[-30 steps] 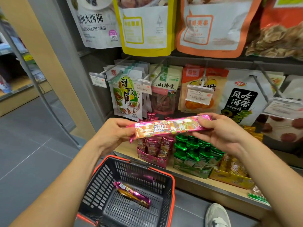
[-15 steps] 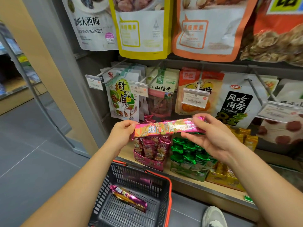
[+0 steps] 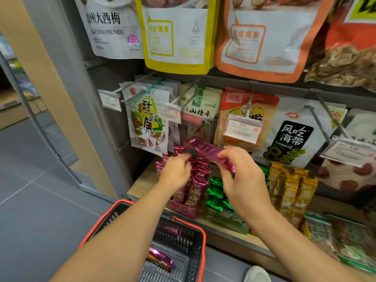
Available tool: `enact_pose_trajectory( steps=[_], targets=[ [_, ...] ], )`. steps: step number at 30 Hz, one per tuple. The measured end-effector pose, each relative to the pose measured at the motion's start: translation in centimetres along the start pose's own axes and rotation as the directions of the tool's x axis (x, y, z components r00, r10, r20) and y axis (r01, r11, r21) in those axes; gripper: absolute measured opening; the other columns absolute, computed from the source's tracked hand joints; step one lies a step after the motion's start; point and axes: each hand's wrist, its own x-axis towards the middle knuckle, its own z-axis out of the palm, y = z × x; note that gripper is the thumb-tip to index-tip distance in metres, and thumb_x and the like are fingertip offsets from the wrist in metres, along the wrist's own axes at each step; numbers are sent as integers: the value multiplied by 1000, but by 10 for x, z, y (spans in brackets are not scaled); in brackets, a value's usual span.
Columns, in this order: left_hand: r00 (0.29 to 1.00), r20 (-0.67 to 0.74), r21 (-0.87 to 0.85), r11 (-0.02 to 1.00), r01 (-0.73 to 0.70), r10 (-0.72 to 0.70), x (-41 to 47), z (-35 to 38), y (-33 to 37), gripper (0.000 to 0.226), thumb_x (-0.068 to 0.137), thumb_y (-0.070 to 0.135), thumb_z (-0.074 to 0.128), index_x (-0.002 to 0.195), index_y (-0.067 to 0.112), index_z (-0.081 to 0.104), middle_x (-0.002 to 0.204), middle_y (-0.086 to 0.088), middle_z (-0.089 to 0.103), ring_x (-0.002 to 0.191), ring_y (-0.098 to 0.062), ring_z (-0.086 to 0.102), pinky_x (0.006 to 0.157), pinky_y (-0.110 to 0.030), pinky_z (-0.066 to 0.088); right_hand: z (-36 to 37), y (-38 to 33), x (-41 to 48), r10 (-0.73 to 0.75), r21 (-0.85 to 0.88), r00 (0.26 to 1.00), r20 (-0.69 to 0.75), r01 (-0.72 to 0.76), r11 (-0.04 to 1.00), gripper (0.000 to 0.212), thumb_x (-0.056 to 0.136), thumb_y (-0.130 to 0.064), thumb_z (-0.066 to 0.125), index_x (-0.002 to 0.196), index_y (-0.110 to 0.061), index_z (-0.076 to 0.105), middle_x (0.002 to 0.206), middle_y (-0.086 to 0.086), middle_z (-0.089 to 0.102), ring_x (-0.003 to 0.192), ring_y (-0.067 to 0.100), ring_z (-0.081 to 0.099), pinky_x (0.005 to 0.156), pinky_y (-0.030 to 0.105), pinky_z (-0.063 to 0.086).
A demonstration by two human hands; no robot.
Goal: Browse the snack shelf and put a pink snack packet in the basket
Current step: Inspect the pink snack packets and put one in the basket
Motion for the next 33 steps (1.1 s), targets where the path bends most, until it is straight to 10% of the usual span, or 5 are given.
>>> enact_pose_trajectory(
  steps=[4, 15, 22, 33],
  targets=[
    [977, 209, 311, 943, -117, 53, 1, 14, 0, 53, 99, 36, 36, 149, 27, 23, 156, 5, 29, 141, -26, 21, 106, -55, 27, 5, 8, 8, 19, -58, 995, 94, -13, 998, 23, 87, 0, 66, 108, -9, 65, 107, 5, 64, 99, 20, 61, 83, 25, 46],
    [896, 441, 236, 957, -166, 47, -5, 3, -25, 91, 77, 67, 51, 152, 23, 25, 153, 2, 19, 140, -28, 15, 114, -52, 26, 46, -1, 78, 169, -144, 946, 275, -133, 981, 38, 96, -19, 55, 129, -25, 36, 112, 2, 59, 96, 27, 59, 82, 41, 51],
    [899, 420, 234, 942, -239, 124, -10, 0, -33, 83, 76, 4, 58, 151, 16, 26, 150, -5, 24, 134, -29, 25, 112, -42, 33, 70, 10, 88, 187, -181, 942, 278, -139, 974, 31, 97, -25, 55, 127, -24, 48, 109, 6, 63, 99, 29, 60, 81, 38, 49],
    [935, 283, 185, 944, -274, 216, -12, 5, -37, 72, 77, -3, 58, 145, 16, 42, 148, -1, 36, 133, -24, 37, 107, -45, 39, 130, 54, 85, 253, -273, 859, 445, -139, 952, 31, 88, -18, 65, 118, -23, 64, 110, 4, 60, 99, 25, 60, 83, 32, 49]
  ],
)
